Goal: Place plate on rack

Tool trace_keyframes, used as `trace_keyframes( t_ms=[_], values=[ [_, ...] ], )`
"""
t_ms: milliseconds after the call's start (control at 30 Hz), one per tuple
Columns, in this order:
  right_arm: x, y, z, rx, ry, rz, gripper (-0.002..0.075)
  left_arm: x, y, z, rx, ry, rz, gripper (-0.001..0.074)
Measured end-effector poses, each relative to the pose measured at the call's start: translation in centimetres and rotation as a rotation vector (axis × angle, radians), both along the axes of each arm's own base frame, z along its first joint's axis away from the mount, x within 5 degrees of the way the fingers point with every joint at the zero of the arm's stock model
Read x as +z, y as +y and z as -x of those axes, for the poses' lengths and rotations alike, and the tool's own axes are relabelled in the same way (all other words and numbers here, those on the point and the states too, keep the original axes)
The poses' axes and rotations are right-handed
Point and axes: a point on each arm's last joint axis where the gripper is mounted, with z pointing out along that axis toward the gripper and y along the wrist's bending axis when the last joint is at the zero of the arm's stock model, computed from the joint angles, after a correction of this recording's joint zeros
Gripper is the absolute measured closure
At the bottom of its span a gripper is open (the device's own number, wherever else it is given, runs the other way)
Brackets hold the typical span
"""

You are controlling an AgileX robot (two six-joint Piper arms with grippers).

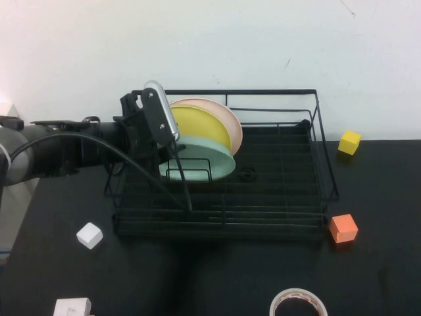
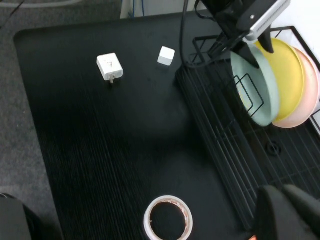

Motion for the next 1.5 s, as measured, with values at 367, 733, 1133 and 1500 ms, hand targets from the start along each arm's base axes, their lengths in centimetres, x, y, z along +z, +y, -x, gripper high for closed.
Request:
trace_keyframes(
  t_ms=[367,733,1133,1500],
  values=[
    [0.0,-0.1,0.0,-0.023,0.005,0.001,0.0722,2.8,0.2,0.6,0.083,0.023,0.111,0.0327],
    [-3.8,-4.1,-1.5,-0.418,-0.037,0.284,0.0722,15.9,4.1,5.3,0.489,-0.133,0.396,0.0715],
    [-15.1,-5.4,0.8,-0.491,-0.099,0.145,0.0723,16.7,7.4,16.6,0.72,0.033,0.862,0.0735],
    [-20.7,-5.2,2.5,-0.46,0.017,0.068,0.0724,9.6,7.7,26.5,0.558,0.168,0.876,0.0735]
  ],
)
